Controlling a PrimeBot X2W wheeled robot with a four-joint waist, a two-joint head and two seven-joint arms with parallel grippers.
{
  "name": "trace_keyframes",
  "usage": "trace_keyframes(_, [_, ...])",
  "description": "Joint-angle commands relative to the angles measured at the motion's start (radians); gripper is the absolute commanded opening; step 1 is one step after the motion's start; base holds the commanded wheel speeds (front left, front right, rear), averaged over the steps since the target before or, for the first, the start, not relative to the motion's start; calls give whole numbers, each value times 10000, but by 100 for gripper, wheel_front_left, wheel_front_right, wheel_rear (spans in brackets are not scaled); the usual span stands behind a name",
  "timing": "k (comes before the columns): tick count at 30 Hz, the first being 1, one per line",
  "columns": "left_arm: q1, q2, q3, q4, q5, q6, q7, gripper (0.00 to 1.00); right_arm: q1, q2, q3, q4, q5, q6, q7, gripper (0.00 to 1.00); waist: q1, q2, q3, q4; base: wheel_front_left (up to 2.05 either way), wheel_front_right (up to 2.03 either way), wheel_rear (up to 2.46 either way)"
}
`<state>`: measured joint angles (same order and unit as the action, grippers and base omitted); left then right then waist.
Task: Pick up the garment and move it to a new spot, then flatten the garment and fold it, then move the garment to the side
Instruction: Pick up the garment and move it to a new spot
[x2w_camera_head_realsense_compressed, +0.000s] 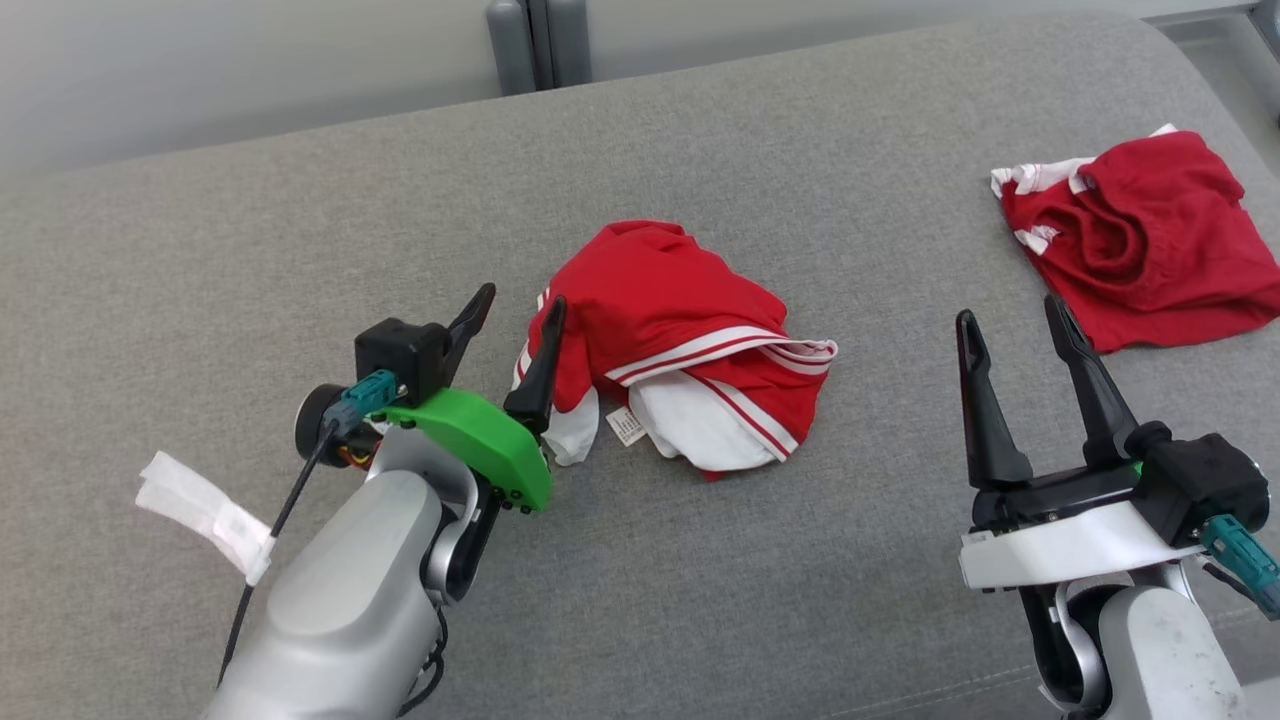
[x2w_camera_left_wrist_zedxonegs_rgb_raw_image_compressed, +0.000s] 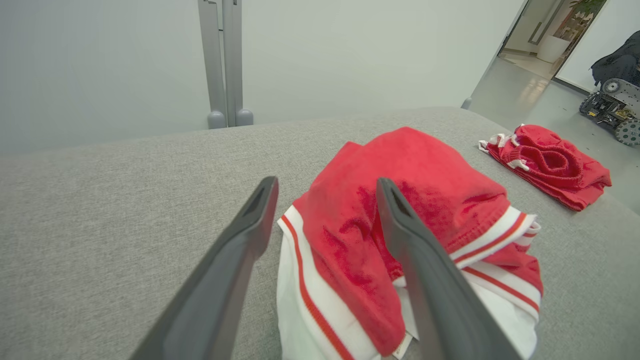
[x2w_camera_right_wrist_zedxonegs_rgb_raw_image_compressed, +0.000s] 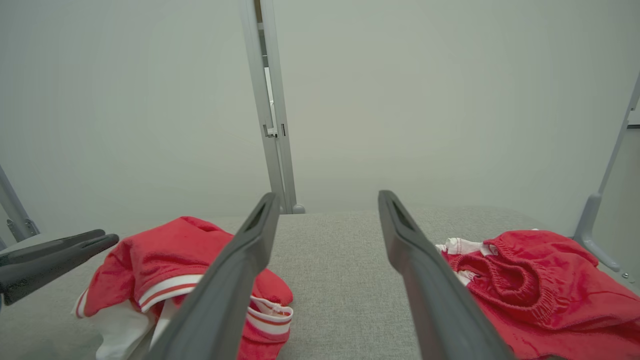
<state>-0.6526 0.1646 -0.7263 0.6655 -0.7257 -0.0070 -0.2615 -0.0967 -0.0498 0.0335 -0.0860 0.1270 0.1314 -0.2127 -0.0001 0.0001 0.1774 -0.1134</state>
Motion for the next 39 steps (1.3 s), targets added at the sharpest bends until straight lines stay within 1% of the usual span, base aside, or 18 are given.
trace_keyframes(1, [510, 9, 313, -253, 268, 86, -34, 100, 159, -15, -33, 85, -65, -16, 36, 100, 1, -1, -563, 411, 0, 0, 0])
trace_keyframes(5, [1524, 54, 1196, -1171, 978, 298, -37, 100, 379, -13, -42, 315, -25, -16, 165, 100, 1, -1, -1150, 710, 0, 0, 0])
trace_keyframes(11, [3370, 105, 2691, -2769, 1844, 796, -39, 100, 646, -19, 59, 864, 140, -16, 58, 100, 1, -1, -1851, 1045, 0, 0, 0])
trace_keyframes(16, [4885, 89, 3695, -4014, 2470, 989, -27, 100, 816, -16, -40, 1526, -26, -16, -125, 100, 1, -1, -2110, 1308, 0, 0, 0])
trace_keyframes(20, [5866, -104, 4341, -4667, 2760, 1085, -28, 100, 930, -16, -62, 1962, 58, -16, -285, 100, 1, -1, -2213, 1466, 0, 0, 0])
trace_keyframes(27, [6839, -457, 4815, -5050, 3271, 912, -27, 100, 1085, -17, -63, 2437, 274, -14, -471, 100, 1, -1, -2271, 1761, 0, 0, 0])
trace_keyframes(39, [7154, -736, 5308, -4928, 3782, 582, -27, 100, 1078, -17, 61, 2737, 558, -16, -532, 100, 1, -1, -2268, 1812, 0, 0, 0])
